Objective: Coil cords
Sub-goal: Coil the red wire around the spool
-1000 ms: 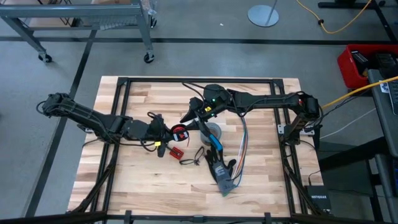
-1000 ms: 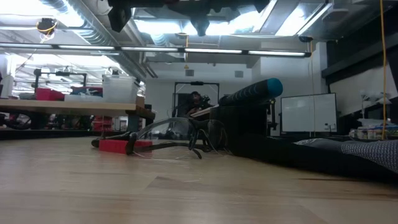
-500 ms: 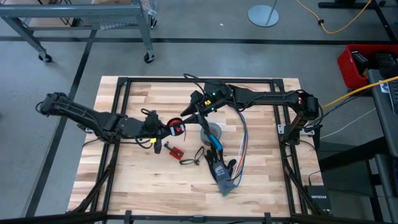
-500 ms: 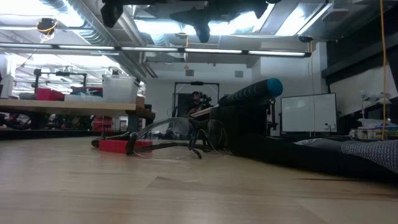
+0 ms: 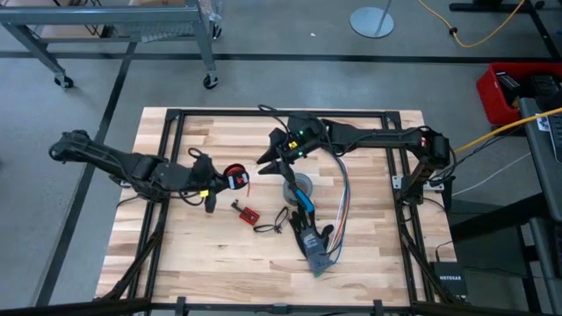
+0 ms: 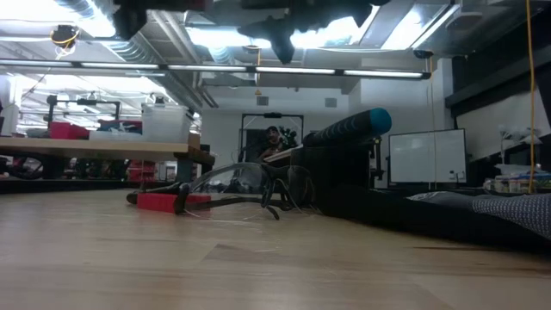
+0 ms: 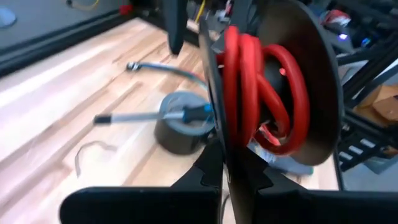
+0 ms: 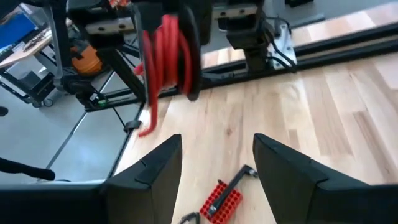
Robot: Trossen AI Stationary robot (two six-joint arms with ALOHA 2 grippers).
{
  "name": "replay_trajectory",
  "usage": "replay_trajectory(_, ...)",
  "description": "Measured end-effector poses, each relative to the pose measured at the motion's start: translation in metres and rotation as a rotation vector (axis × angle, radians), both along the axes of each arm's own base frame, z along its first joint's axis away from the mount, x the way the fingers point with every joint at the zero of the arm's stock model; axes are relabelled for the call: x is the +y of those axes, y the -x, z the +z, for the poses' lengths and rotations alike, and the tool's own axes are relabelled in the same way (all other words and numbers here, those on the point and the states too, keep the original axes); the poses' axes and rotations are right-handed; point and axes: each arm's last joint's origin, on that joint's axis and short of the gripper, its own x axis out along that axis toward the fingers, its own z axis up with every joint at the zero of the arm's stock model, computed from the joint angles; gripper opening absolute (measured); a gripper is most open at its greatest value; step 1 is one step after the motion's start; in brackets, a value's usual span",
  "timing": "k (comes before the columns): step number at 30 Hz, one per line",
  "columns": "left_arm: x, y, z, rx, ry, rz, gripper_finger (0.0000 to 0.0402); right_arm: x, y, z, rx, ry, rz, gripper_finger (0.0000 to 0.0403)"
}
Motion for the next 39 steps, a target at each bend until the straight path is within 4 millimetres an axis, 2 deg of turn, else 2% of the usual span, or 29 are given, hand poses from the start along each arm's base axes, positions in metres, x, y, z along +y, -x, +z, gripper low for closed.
replay_trajectory(6,0.006,0.019,-0.001,0.053,0.057,0.034,0.0000,-0.010,0.004,-0.004,0.044,-0.019,-0.006,0.0200)
replay_trajectory(10,0.011,0.033,0.002,0.055,0.073,0.042,0.0000,-0.016,0.009,0.003,0.021,-0.038,0.025,0.0200)
replay_trajectory(17,0.020,0.061,0.008,0.029,0.104,0.052,0.0000,-0.016,0.034,0.040,-0.101,0.040,0.039,0.0200)
replay_trajectory(20,0.024,0.072,0.003,0.011,0.111,0.052,0.0000,-0.012,0.049,0.060,-0.163,0.088,0.053,0.0200)
replay_trajectory(26,0.031,0.093,-0.016,-0.044,0.115,0.088,0.0000,-0.004,0.080,0.086,-0.198,0.148,0.060,0.0200)
replay_trajectory(31,0.036,0.106,-0.041,-0.075,0.131,0.092,0.0000,0.001,0.100,0.097,-0.185,0.159,0.059,0.0200)
replay_trajectory(39,0.038,0.113,-0.087,-0.190,0.192,0.092,0.0000,0.004,0.114,0.105,-0.180,0.184,0.020,0.0200)
